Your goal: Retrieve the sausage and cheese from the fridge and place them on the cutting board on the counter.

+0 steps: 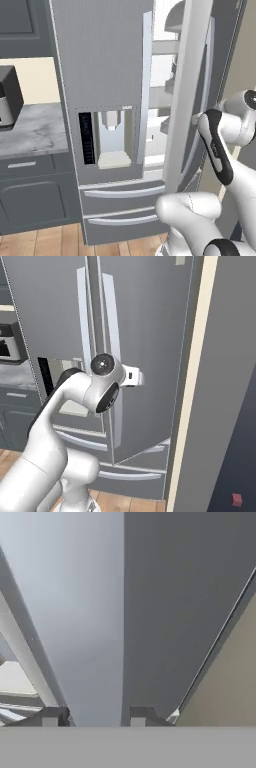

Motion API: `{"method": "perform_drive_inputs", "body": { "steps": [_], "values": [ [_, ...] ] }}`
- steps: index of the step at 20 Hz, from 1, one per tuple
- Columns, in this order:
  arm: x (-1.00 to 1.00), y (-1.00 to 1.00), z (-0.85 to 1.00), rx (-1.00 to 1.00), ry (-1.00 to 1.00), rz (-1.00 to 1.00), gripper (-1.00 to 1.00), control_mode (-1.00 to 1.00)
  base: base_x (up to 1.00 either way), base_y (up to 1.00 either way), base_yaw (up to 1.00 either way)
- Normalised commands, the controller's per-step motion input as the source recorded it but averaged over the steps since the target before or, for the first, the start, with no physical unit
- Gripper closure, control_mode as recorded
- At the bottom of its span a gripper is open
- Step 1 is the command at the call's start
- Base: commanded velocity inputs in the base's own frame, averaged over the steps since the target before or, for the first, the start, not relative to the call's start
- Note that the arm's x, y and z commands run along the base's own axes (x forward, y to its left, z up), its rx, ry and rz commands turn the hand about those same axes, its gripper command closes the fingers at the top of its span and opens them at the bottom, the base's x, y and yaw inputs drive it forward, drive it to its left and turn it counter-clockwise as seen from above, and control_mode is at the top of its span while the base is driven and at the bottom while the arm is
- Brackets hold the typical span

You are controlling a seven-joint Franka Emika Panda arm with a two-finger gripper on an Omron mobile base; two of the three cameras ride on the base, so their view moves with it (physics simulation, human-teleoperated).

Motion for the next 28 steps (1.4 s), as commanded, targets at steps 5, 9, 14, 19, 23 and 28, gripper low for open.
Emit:
{"method": "perform_drive_inputs", "body": {
  "steps": [5, 9, 14, 19, 23, 28],
  "values": [
    [-0.38, -0.15, 0.04, -0.01, 0.09, -0.03, -1.0, -1.0, 0.0, 0.0, 0.0],
    [-0.65, 0.3, -0.01, 0.0, 0.01, -0.11, -1.0, -1.0, 0.0, 0.0, 0.0],
    [-0.54, 0.62, -0.06, 0.0, 0.0, -0.14, -1.0, -1.0, 0.0, 0.0, 0.0],
    [-0.1, 0.74, 0.0, 0.0, -0.01, -0.15, -1.0, -1.0, 0.0, 0.0, 0.0],
    [0.1, 0.64, 0.04, 0.06, -0.06, -0.23, -1.0, -1.0, 0.0, 0.0, 0.0],
    [0.22, 0.51, 0.05, 0.24, -0.12, -0.25, -1.0, -1.0, 0.0, 0.0, 0.0]
  ]
}}
